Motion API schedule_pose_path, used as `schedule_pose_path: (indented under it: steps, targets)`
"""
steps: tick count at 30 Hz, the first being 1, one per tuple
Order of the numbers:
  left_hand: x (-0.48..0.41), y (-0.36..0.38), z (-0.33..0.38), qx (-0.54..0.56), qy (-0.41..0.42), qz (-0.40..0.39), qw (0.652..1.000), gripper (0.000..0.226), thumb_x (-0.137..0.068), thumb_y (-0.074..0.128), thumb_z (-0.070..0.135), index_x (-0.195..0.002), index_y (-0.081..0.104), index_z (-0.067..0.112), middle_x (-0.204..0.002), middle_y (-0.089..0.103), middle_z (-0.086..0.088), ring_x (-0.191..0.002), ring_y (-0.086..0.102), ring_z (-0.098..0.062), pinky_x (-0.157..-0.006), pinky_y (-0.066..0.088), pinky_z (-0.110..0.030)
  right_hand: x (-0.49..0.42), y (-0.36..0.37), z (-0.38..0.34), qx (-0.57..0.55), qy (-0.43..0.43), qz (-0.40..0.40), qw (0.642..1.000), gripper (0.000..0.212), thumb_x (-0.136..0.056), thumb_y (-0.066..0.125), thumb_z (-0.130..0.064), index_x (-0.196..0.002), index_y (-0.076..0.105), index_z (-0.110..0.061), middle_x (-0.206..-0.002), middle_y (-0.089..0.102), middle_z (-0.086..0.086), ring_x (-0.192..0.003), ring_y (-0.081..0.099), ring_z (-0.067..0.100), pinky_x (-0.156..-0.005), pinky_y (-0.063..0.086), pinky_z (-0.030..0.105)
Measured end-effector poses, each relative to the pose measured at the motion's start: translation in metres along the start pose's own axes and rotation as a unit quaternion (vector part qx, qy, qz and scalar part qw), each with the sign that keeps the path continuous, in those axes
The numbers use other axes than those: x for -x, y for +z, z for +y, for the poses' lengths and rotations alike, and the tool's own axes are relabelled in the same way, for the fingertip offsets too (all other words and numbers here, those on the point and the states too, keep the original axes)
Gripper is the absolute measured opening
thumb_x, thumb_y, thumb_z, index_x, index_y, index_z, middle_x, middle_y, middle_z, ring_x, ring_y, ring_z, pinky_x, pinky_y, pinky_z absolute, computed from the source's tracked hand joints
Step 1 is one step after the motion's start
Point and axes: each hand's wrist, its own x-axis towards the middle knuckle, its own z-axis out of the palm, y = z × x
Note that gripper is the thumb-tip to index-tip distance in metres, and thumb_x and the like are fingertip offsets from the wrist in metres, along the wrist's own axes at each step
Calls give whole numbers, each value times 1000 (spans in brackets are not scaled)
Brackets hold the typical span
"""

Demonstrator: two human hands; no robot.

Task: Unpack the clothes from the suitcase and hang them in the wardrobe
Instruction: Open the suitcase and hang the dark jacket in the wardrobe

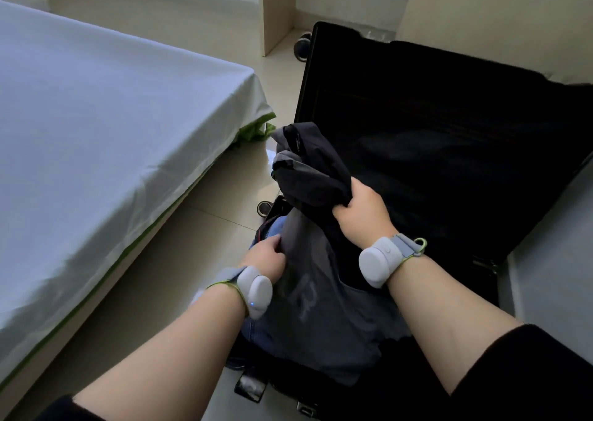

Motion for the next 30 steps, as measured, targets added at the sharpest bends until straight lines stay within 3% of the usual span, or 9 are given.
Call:
schedule_pose_path:
  steps: [4,7,10,15,17,21,23,26,30]
  targets:
    - [56,-52,63,217,62,-21,974,64,-62,48,42,-126,49,36,-123,62,4,-116,57,-17,-100,45,-42,21,-51,-63,17,40,-42,998,23,-82,52,-6,-99,57,-21,-71,55,-10,-64,52,8,-51,37,15]
    - [102,-94,117,345,76,-27,935,52,-59,60,38,-110,58,29,-107,68,2,-105,63,-17,-96,49,-41,38,-88,-105,15,49,-49,997,24,-81,53,-6,-101,57,-20,-72,56,-11,-69,54,14,-54,38,16]
    - [159,-151,177,431,55,-13,901,38,-64,68,38,-101,62,28,-107,70,-4,-103,65,-21,-94,50,-42,56,-141,-168,10,47,-68,997,25,-83,52,-9,-105,57,-21,-77,61,-6,-75,60,21,-60,47,27]
    - [253,-243,277,560,17,-18,828,36,-92,58,34,-120,58,12,-111,68,-9,-76,68,-12,-59,53,-22,84,-233,-276,5,-23,-74,997,29,-81,55,-11,-107,61,-24,-91,67,-3,-84,63,20,-72,52,34]
    - [286,-281,312,578,18,32,815,31,-92,59,31,-116,61,12,-108,70,-9,-79,70,-15,-62,56,-24,93,-269,-320,10,-68,-89,994,27,-80,58,-10,-104,62,-20,-93,67,1,-85,63,21,-73,51,33]
    - [356,-349,363,548,7,145,824,19,-87,62,24,-100,67,12,-97,73,-11,-87,70,-26,-83,57,-40,111,-333,-401,6,-169,-141,975,23,-78,61,-12,-99,60,-22,-84,68,2,-77,64,20,-70,51,33]
    - [395,-379,377,541,20,183,821,16,-86,61,24,-96,67,14,-95,73,-11,-86,70,-26,-83,57,-42,119,-353,-439,-6,-209,-172,963,39,-76,61,-15,-113,56,-27,-86,68,1,-78,64,19,-71,52,31]
    - [459,-420,380,540,41,252,802,13,-87,58,22,-95,67,16,-97,73,-11,-87,70,-27,-80,58,-41,139,-366,-497,-12,-279,-221,934,72,-70,60,-29,-138,37,-33,-103,67,0,-93,64,19,-85,52,36]
    - [525,-449,363,534,58,320,781,16,-85,58,20,-97,67,16,-99,72,-13,-93,69,-31,-88,54,-48,176,-358,-552,-60,-330,-283,899,77,-68,67,-33,-133,30,-52,-115,63,-10,-106,62,12,-96,49,39]
